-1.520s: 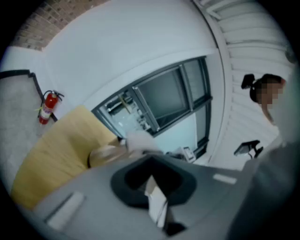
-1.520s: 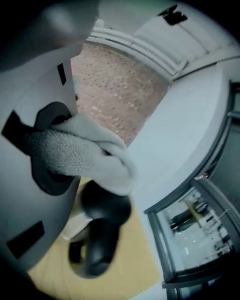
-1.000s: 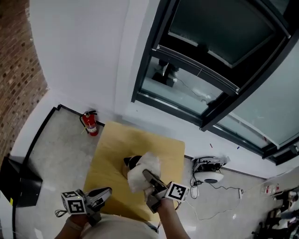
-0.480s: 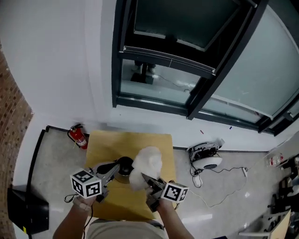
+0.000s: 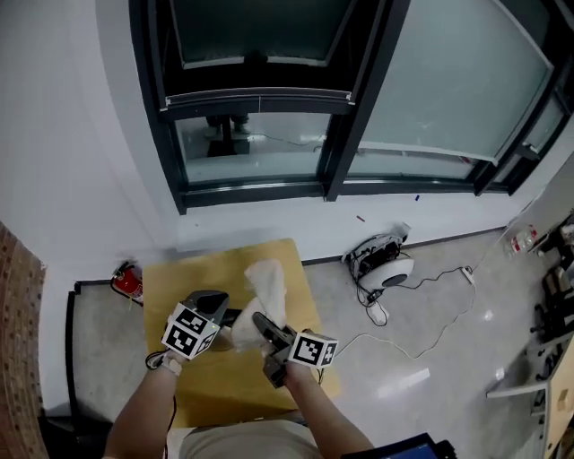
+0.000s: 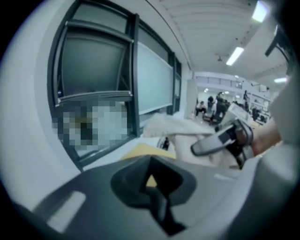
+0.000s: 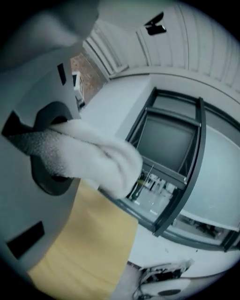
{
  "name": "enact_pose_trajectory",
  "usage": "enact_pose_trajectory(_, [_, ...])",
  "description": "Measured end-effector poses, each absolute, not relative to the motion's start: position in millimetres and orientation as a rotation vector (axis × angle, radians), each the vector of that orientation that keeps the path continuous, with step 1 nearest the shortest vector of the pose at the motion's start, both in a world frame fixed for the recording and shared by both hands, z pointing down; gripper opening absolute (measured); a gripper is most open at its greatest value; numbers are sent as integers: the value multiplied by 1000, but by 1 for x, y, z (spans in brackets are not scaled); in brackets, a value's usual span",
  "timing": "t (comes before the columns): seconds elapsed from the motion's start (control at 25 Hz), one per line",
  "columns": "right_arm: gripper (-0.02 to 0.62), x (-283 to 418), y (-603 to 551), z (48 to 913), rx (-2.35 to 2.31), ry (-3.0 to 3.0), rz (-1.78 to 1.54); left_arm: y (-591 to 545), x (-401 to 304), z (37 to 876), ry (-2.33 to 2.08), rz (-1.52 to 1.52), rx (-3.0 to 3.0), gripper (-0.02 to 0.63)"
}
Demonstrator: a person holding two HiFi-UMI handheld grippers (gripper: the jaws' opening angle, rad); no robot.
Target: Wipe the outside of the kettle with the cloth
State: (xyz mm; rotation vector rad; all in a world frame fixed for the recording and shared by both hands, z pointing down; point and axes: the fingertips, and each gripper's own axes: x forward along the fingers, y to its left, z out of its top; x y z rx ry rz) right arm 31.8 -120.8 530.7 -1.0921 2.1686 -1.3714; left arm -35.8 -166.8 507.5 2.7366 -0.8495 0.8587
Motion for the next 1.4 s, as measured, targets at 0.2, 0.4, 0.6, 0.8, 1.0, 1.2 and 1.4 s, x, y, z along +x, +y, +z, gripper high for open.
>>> enact_pose_trajectory(0.2, [64, 44, -136, 561, -1118, 1975, -1514, -170, -35, 513, -897, 1015, 2738, 0])
enact_pose_trajectory(0.4, [64, 30, -147, 532, -1076, 2120, -1342, -163, -26, 523, -926, 1221, 2778, -2])
enact_pose_trajectory(0.6, [64, 66, -160, 632, -1301, 1711, -1708, -163, -24, 521, -927, 1149, 2770, -2])
enact_pose_trajectory(0.8, [64, 48, -165, 585, -1141, 1856, -1583, -162, -25, 519, -941, 1118, 2761, -2])
enact_pose_trajectory(1.0, [64, 15, -162, 545, -1036, 2100, -1382, -165, -24, 521, -950, 1097, 2767, -2])
enact_pose_trajectory(1.2, [64, 74, -150, 663, -1407, 1632, -1736, -162, -24, 522, -927, 1070, 2749, -3])
enact_pose_trajectory(1.4, [58, 66, -104, 675, -1449, 1926, -1892, -139, -24, 521, -730, 1046, 2773, -2])
